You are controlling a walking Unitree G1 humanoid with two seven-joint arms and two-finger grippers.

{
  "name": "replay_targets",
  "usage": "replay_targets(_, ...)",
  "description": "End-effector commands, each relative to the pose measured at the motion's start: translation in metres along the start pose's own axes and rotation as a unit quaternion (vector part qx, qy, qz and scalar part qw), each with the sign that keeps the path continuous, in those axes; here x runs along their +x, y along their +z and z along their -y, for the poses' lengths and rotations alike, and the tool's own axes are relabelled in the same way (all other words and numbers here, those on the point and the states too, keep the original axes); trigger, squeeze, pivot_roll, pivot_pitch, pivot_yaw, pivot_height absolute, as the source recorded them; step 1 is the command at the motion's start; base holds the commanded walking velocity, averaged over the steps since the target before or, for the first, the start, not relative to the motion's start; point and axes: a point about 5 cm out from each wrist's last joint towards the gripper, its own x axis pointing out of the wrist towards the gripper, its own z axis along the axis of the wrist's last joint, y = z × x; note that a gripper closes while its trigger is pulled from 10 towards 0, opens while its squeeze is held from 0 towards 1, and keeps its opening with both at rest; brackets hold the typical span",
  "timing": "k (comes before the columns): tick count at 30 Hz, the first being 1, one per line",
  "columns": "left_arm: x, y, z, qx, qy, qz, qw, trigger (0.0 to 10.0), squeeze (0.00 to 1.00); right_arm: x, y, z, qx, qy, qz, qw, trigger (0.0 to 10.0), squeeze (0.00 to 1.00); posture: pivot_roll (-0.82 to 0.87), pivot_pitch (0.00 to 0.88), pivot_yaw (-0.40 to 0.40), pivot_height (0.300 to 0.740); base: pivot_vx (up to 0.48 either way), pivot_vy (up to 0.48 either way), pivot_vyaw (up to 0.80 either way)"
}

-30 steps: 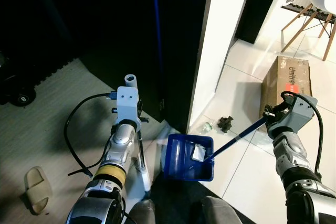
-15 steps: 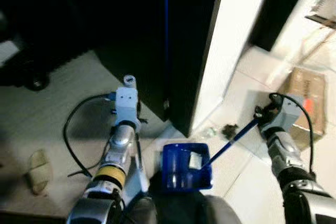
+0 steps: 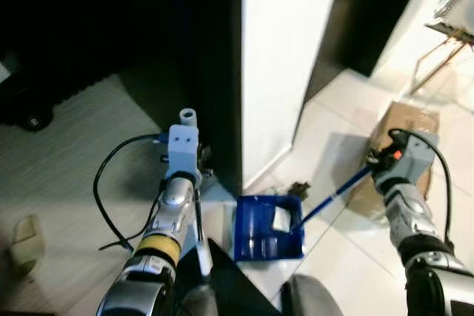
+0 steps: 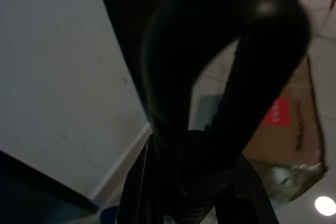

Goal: Sweep floor

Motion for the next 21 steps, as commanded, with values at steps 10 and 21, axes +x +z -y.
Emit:
replay_targets(10, -0.0003, -0.0015, -0.0040, 0.009, 0.011, -0.004, 1.000, 10.0, 0.00, 0.0023, 0.0030, -0.0085, -0.001, 0.019, 0.006, 1.000, 10.0, 0.00, 0.00, 0.005, -0.008, 0.740, 0.000, -0.480, 0.62)
replay_targets(21, 0.0006, -0.0021, -0.0091, -0.009, 0.039, -0.009, 0.999, 10.0, 0.00, 0.0024, 0.0050, -0.0049, 0.014, 0.011, 0.010, 1.000, 10.0, 0.00, -0.01, 0.004, -0.010, 0.740, 0.000, -0.152, 0.00)
